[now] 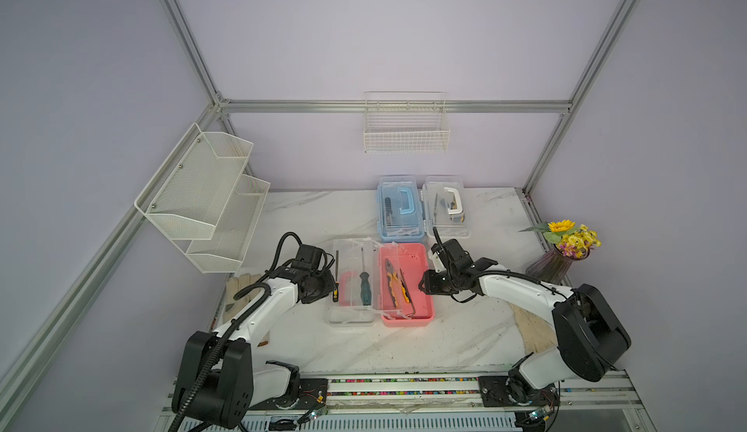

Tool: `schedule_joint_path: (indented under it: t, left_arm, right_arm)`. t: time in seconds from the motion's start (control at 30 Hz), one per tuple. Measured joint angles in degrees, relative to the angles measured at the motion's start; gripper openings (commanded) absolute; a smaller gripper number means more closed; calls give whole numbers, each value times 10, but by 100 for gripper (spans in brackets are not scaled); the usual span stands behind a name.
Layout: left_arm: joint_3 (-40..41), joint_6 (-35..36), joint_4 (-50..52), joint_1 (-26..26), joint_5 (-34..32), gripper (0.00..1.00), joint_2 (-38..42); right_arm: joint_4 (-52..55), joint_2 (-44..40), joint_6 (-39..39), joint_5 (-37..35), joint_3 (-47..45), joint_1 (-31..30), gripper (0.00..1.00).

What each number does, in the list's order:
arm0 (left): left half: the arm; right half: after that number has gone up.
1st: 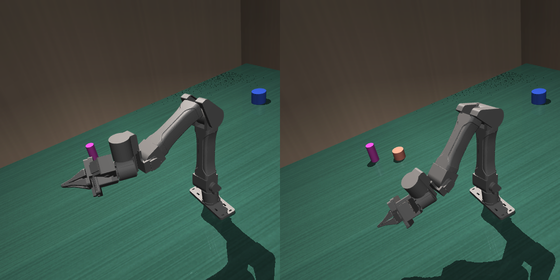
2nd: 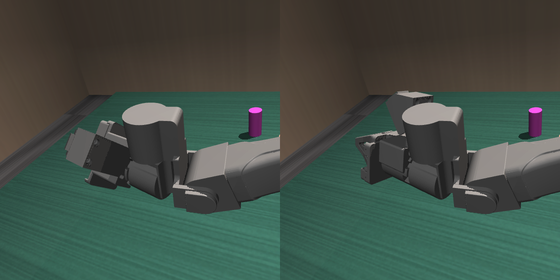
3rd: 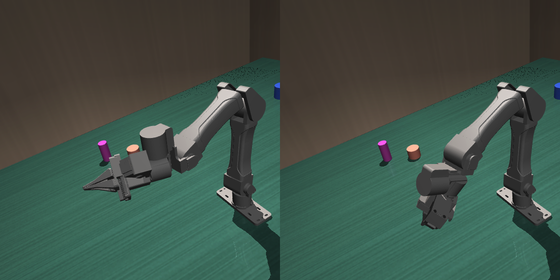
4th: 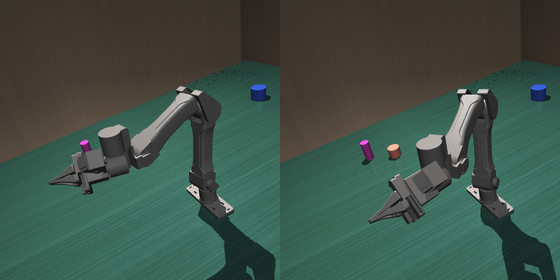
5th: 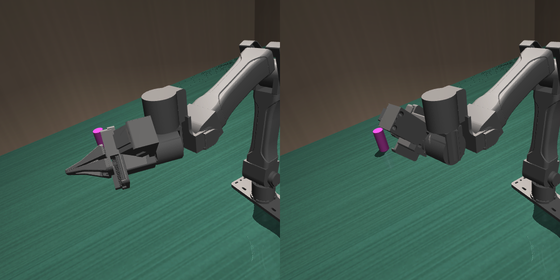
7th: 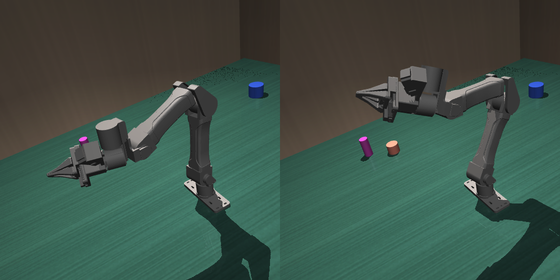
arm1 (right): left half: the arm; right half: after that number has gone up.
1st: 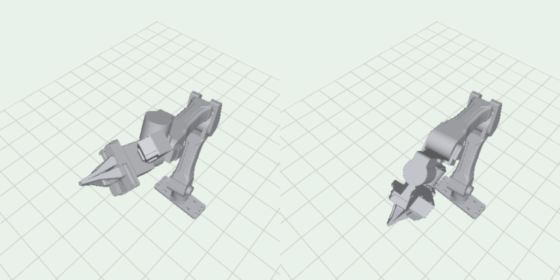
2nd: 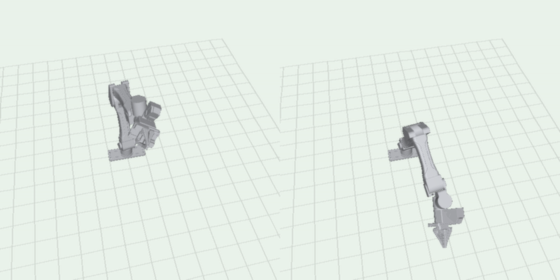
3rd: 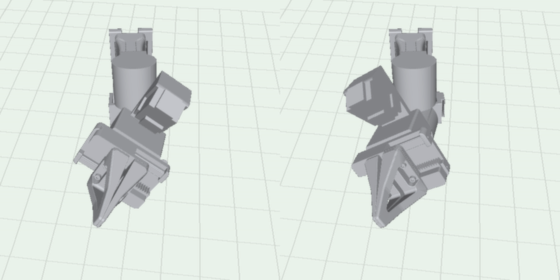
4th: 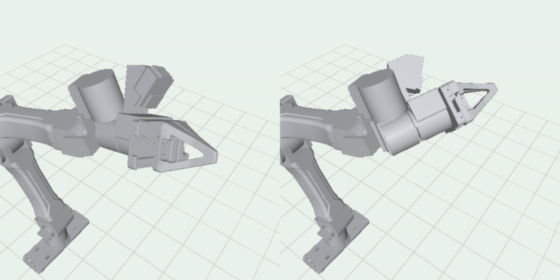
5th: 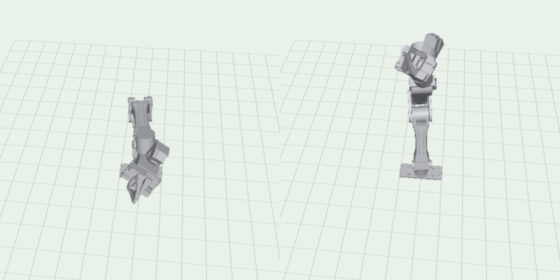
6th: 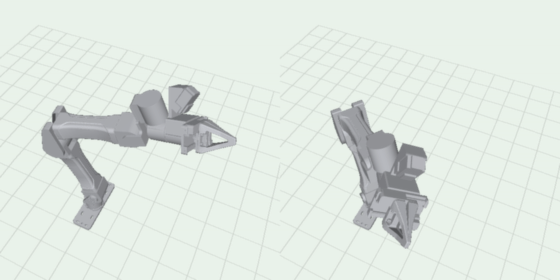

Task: Close toolboxes
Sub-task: Close the toolbox lid.

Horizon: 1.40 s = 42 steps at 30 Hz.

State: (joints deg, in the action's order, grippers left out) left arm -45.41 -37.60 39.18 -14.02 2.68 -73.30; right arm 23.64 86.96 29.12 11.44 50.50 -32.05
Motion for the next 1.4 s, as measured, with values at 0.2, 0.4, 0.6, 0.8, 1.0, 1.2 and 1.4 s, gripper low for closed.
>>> schedule_joint_path:
  t: [0.2,0.4,0.6,0.8,1.0,1.2,1.4]
  left_arm:
    - [-93,15,111,-54,-77,0,-23]
    - [-205,21,224,-117,-154,0,-59]
    - [-350,23,330,-198,-236,0,-129]
    - [-487,23,401,-285,-286,0,-190]
    - [-592,21,429,-353,-292,0,-248]
    - [-666,16,409,-392,-269,0,-305]
    - [-675,6,361,-407,-223,10,-328]
  right_arm:
    - [10,0,1,-14,9,-2,41]
    - [21,-1,0,-30,23,-9,39]
    - [33,-1,-1,-44,26,-12,39]
    - [36,-1,-1,-48,26,-12,39]
    - [34,0,-1,-45,26,-12,39]
    - [28,0,2,-30,26,-14,40]
    - [21,0,5,-16,23,-16,42]
